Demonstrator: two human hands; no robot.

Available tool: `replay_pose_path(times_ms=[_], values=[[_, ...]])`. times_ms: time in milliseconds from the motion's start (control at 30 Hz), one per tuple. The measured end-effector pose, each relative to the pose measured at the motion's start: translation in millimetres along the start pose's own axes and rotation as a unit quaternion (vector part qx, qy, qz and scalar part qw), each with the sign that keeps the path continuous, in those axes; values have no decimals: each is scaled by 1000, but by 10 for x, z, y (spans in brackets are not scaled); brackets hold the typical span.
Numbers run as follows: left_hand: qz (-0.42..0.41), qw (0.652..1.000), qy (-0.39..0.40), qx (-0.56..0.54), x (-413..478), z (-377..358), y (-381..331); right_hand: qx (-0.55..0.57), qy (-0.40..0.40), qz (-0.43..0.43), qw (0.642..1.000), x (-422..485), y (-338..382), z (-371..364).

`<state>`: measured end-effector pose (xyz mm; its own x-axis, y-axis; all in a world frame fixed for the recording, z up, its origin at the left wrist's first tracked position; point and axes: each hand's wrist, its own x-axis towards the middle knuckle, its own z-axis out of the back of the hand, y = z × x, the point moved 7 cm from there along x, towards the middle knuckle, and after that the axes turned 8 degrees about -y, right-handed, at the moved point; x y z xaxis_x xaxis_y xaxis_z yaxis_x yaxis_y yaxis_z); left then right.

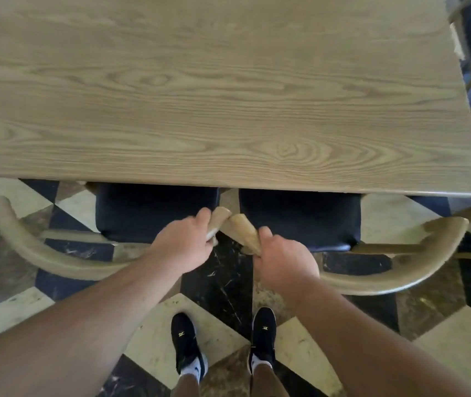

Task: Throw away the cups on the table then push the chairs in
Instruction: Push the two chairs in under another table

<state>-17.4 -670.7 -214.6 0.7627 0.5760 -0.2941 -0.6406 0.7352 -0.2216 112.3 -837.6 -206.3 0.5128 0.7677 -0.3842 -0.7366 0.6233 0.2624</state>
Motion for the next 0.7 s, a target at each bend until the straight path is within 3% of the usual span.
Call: replay_pose_path(times_ms=[200,700], values=[[2,999,50,-20,-6,22,-18,-5,29,2,1000,16,4,67],[-43,999,14,2,-78,-11,98,11,17,-7,1000,255,161,68]])
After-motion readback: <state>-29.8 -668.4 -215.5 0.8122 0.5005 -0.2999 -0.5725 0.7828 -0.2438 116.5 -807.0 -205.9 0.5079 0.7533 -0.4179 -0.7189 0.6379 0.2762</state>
